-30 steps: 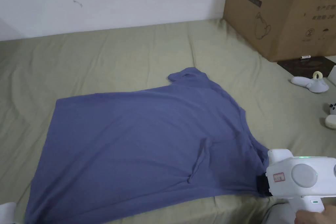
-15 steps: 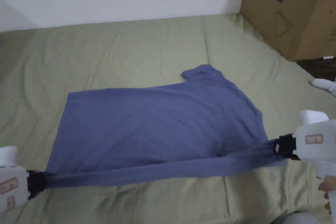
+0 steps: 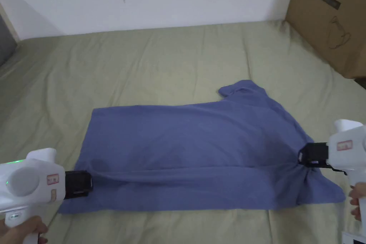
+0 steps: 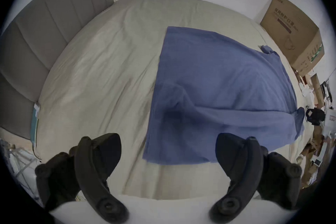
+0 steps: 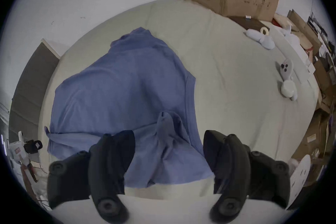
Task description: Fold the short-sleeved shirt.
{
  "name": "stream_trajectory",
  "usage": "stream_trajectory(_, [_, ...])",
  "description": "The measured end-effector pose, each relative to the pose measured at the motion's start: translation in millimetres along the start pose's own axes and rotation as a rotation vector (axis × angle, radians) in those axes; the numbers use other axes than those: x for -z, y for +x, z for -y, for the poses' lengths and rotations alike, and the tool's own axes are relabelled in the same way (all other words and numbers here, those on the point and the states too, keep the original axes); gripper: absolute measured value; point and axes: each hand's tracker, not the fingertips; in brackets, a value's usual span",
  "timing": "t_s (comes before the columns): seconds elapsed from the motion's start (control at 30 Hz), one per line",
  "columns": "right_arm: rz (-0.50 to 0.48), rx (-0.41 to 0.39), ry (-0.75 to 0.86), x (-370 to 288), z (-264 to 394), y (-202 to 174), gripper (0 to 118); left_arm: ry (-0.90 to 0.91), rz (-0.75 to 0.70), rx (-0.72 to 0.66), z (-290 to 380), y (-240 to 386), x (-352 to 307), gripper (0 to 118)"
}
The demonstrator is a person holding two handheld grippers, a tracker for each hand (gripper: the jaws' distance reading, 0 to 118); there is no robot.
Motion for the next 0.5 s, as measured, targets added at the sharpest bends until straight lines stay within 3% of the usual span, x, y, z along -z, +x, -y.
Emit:
stream_trajectory(0.03, [0.004, -0.015, 0.016, -8, 7, -1, 51, 0.047, 0.027, -0.019, 10, -6, -11, 89])
stream_trajectory(0.07, [0.016, -0.019, 0.035, -13, 14, 0, 12, 0.054, 0.027, -0.02, 19, -9, -17, 55])
stream_trajectory(0.1, [0.022, 0.013, 0.043, -14, 25, 1, 0, 0.039, 0.019, -0.013, 29, -9, -18, 1])
stream_trajectory(0.2, [0.001, 0.008, 0.023, -18, 46, 5, 0, -0.001, 0.029, -0.012, 50, -17, -23, 0])
stream_trajectory(0.33, [0.003, 0.034, 0.002, -17, 67, 9, 0, 0.035, 0.066, -0.133, 39, -29, -8, 4])
stream_trajectory(0.37, [0.002, 0.039, -0.004, -16, 71, 11, 0, 0.042, 0.068, -0.138, 34, -29, -6, 15])
stream_trajectory(0.47, [0.005, 0.06, -0.014, -15, 78, 15, 0, -0.002, 0.08, -0.095, 18, -20, 14, 74])
stream_trajectory(0.5, [0.004, 0.067, -0.015, -15, 80, 16, 0, -0.033, 0.052, -0.076, 15, -18, 21, 83])
